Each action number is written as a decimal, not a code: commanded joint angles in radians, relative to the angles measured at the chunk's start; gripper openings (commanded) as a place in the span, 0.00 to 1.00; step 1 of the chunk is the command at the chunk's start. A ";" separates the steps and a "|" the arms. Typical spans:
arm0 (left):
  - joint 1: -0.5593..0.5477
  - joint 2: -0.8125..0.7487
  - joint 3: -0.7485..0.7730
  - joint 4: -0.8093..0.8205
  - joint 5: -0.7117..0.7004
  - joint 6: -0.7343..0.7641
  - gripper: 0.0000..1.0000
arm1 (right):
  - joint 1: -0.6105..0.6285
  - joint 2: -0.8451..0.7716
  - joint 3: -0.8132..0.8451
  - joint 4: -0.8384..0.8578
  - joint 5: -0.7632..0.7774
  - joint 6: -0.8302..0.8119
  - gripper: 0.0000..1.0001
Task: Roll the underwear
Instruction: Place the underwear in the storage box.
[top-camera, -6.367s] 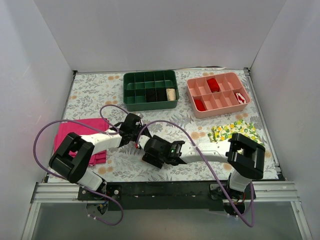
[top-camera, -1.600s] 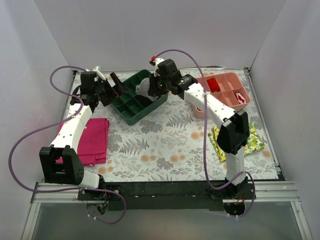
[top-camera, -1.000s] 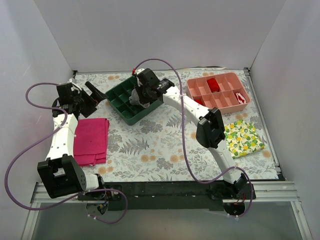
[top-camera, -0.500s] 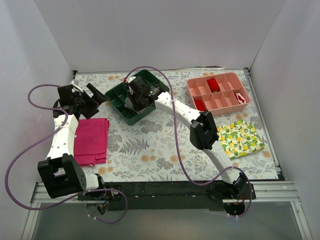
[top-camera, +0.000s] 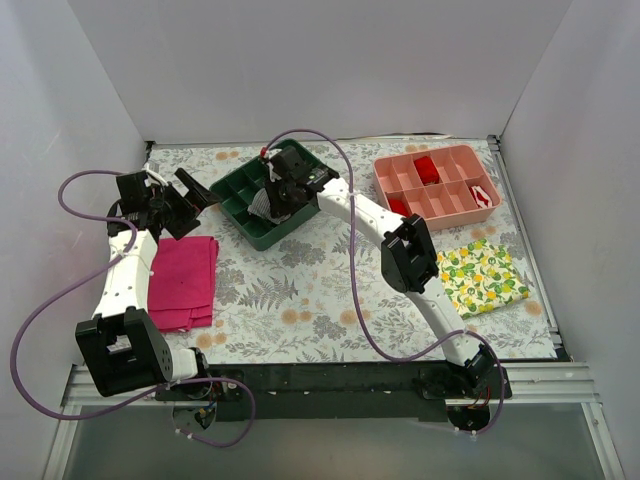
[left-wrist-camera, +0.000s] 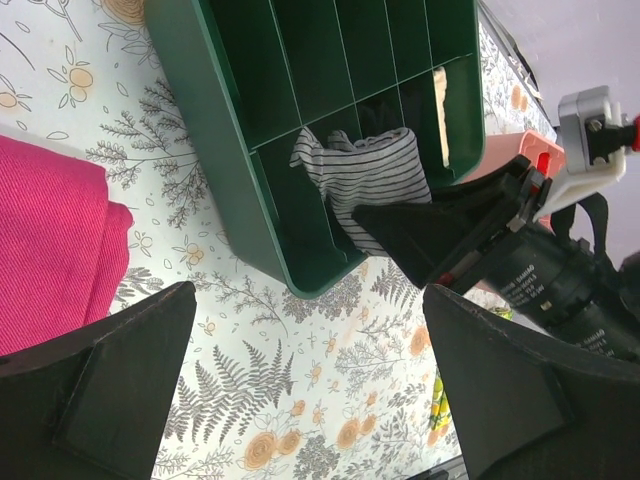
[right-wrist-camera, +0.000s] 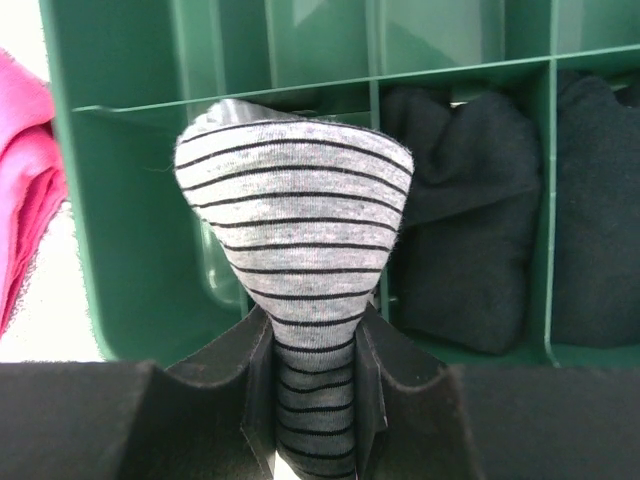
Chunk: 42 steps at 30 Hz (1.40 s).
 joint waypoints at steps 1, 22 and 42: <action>0.011 -0.009 -0.014 0.012 0.025 0.011 0.98 | -0.010 0.021 0.031 0.015 -0.051 0.023 0.01; 0.011 0.011 -0.038 0.026 0.074 0.010 0.98 | 0.011 0.043 0.011 -0.176 0.150 0.025 0.01; 0.011 0.009 -0.043 0.021 0.103 0.023 0.98 | 0.039 -0.003 -0.114 -0.295 0.137 -0.080 0.01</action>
